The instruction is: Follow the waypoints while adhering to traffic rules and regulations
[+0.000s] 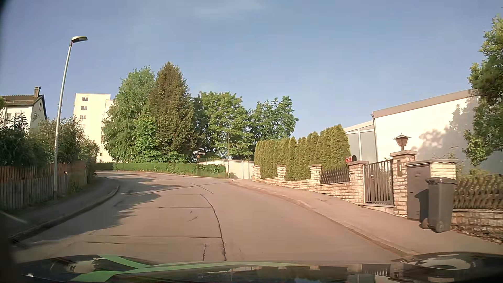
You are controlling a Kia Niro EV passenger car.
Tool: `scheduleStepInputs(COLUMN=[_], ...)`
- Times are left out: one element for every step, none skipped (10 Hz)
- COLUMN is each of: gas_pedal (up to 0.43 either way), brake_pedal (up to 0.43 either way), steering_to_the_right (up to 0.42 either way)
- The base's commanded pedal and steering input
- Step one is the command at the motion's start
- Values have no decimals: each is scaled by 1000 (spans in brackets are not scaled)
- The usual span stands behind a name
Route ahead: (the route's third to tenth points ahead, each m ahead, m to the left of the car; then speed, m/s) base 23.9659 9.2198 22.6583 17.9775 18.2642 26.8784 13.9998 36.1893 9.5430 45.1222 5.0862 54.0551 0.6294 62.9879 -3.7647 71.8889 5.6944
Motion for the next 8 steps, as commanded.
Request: scheduleStepInputs(gas_pedal=[150, 138, 130, 118, 118, 118, 110, 110], brake_pedal=[0, 0, 0, 0, 0, 0, 0, 0], steering_to_the_right=[-89, -93, -94, -91, -87, -92, -102, -114])
